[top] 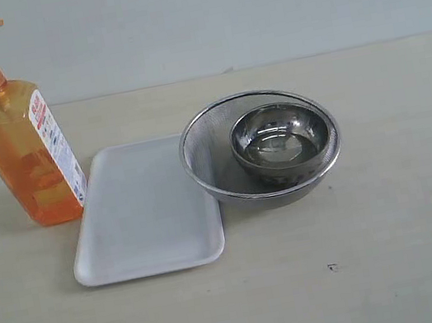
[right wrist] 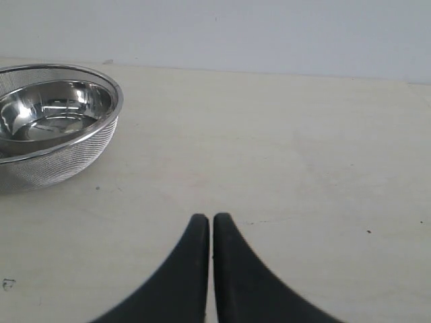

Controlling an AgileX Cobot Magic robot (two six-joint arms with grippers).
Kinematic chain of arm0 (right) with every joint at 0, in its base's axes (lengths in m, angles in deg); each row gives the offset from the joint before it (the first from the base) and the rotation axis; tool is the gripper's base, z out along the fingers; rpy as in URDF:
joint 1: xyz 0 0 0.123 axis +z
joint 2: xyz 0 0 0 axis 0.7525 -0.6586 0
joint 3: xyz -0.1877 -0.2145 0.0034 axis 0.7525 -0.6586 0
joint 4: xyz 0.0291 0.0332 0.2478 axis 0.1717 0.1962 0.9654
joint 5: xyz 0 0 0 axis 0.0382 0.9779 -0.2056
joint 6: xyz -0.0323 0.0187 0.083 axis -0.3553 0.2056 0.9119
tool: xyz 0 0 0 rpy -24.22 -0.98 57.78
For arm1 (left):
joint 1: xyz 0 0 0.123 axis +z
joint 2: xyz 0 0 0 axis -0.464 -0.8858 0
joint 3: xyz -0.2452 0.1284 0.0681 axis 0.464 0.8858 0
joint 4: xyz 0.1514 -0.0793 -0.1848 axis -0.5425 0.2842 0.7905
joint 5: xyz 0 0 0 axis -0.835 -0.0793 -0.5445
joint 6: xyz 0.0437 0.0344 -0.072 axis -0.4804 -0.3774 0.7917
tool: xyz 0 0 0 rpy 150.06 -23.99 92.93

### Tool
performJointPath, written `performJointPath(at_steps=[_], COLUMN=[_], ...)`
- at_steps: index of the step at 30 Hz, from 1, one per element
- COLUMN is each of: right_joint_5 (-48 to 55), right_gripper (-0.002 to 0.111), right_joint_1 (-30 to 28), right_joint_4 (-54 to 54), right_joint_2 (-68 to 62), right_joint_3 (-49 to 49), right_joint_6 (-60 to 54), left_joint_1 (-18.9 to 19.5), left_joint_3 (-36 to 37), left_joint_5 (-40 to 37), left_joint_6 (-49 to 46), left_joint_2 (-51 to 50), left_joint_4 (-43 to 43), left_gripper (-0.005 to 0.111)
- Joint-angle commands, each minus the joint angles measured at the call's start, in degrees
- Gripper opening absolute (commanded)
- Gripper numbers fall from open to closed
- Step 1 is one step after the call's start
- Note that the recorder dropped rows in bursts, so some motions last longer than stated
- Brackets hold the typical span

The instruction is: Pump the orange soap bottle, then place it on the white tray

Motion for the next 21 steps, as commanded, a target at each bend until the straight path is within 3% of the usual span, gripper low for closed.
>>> performJointPath(at_steps=[1,13,21], right_joint_5=[-0.2,-0.2,-0.2], right_gripper=[0.000,0.000,0.000], right_joint_1=[-0.4,-0.4,-0.4], right_joint_4=[-0.6,-0.6,-0.6], right_joint_2=[0.3,0.3,0.3], right_joint_3=[0.0,0.0,0.0], right_joint_6=[-0.3,0.0,0.0], left_joint_1=[-0.3,-0.3,-0.3], left_joint_3=[-3.2,-14.7,-15.4], left_joint_5=[-3.2,-14.6,-12.0], left_joint_6=[0.7,1.5,1.5], left_joint_2=[-3.5,-19.1,-22.5], left_joint_4=[0.6,0.6,0.6], left_gripper=[0.005,0.005,0.005])
